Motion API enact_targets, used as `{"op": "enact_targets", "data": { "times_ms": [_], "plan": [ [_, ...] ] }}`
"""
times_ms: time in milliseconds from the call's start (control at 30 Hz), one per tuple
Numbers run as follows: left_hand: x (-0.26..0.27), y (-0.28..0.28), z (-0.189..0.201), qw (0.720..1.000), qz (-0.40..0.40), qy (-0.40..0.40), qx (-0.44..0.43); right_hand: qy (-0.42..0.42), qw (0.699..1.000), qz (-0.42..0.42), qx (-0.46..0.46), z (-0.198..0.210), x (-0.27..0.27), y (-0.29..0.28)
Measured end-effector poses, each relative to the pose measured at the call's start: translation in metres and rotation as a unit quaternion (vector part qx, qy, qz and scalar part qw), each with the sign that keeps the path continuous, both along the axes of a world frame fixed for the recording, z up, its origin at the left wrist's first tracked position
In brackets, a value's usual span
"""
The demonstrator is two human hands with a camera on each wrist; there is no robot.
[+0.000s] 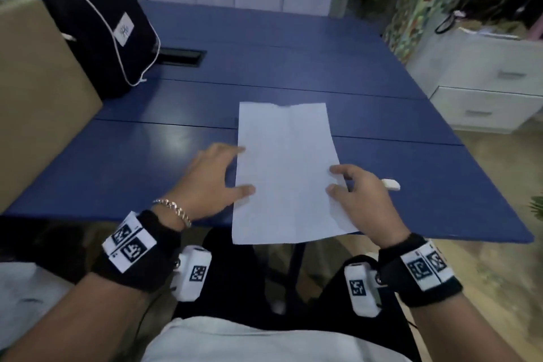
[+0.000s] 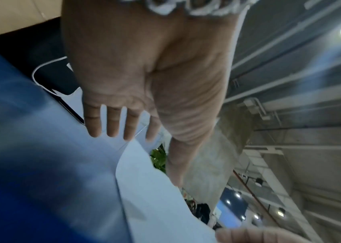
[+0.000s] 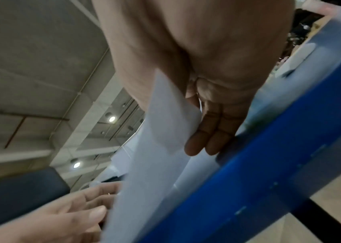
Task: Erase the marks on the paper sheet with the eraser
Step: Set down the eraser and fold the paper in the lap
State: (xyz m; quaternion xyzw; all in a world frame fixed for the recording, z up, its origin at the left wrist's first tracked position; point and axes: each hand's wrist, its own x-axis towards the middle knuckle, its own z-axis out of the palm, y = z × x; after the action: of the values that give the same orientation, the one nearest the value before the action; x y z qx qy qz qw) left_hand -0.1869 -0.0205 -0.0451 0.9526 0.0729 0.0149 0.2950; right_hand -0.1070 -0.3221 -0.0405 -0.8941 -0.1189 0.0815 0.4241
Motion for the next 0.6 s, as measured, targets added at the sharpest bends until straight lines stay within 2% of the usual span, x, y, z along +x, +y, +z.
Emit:
{"op": "enact_targets", "data": {
  "times_ms": [100, 233, 367, 533, 600],
  "plan": [
    [-0.01, -0.01, -0.013, 0.993, -0.058, 0.075, 0.075, -0.044, 0.995, 0.006, -0.085, 0.0, 0.002, 0.002],
    [-0.006, -0.017, -0.017, 0.991, -0.059, 0.094, 0.081, -0.092, 0.981, 0.049, -0.162, 0.008, -0.012, -0.01],
    [-0.002, -0.02, -0.014, 0.985, -0.08, 0.111, 0.1, -0.063, 0.959, 0.123, -0.247, 0.0, -0.022, -0.022],
    [0.0, -0.022, -0.016, 0.987, -0.07, 0.113, 0.089, -0.082, 0.954, 0.114, -0.266, -0.012, -0.027, -0.022],
    [-0.003, -0.021, -0.02, 0.992, -0.067, 0.08, 0.066, -0.094, 0.953, 0.112, -0.265, -0.017, -0.029, -0.023]
  ]
}}
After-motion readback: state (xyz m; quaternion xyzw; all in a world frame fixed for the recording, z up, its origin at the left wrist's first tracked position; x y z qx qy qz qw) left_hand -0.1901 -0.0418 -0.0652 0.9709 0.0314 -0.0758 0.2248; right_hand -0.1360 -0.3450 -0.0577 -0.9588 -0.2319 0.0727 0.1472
